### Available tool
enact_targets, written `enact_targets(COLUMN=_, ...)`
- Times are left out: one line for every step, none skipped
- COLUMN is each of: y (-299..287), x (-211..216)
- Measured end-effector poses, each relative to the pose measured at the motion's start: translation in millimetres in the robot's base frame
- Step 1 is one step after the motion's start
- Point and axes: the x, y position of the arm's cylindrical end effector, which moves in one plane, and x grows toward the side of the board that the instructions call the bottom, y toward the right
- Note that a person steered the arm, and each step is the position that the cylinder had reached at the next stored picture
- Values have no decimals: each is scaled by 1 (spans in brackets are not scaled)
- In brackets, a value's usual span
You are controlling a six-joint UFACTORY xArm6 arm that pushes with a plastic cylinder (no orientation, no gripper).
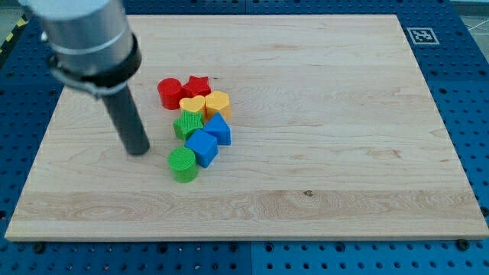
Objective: Slide the green circle to the red circle
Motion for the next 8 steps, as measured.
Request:
enact_targets(y=11, x=37)
enact_targets(y=12, x=64)
enact_targets(y=50, x=93)
enact_targets(y=84, x=90)
enact_targets(y=86, x=68)
enact_targets(y=86, x=70)
enact_targets(y=80, x=62)
enact_targets(y=70, x=42)
